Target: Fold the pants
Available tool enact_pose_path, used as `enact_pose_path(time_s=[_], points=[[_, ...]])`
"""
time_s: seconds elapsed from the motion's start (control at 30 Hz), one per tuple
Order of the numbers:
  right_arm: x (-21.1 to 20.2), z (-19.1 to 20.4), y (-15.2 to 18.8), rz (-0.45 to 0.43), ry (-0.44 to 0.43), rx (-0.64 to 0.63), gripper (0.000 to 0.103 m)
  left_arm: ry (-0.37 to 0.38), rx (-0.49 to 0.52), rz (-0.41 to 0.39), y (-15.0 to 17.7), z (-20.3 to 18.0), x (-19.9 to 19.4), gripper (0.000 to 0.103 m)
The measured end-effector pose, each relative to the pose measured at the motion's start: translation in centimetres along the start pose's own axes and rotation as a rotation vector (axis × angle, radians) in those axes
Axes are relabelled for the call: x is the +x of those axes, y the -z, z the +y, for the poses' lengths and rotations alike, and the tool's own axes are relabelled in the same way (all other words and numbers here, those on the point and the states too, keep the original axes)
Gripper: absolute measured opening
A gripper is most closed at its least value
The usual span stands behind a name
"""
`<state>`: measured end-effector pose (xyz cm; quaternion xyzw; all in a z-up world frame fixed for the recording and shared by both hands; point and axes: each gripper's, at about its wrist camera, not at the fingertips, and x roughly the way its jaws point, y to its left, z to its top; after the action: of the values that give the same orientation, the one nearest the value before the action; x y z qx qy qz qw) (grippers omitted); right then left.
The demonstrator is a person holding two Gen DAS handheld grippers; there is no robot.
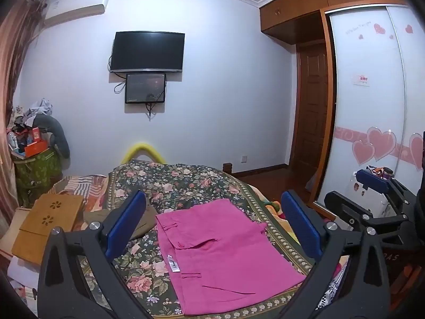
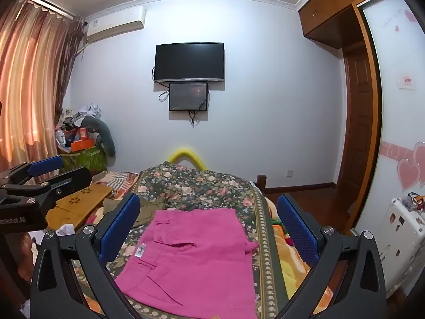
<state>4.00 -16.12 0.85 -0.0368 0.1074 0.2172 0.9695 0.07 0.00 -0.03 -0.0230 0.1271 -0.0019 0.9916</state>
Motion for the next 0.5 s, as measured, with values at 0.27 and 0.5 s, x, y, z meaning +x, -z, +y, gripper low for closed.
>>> enact_pose_path(time_s=[0.27, 0.5], points=[[-0.1, 0.0, 0.0, -0.003, -0.001, -0.001, 0.102, -0.021, -0.021, 0.005, -0.3, 0.6, 0.2, 0.103], [-0.4, 0.1, -0.4, -0.001, -0.002, 0.002, 0.102, -0.035, 0.009, 0.001, 0.6, -0.1, 0.6, 0.103]])
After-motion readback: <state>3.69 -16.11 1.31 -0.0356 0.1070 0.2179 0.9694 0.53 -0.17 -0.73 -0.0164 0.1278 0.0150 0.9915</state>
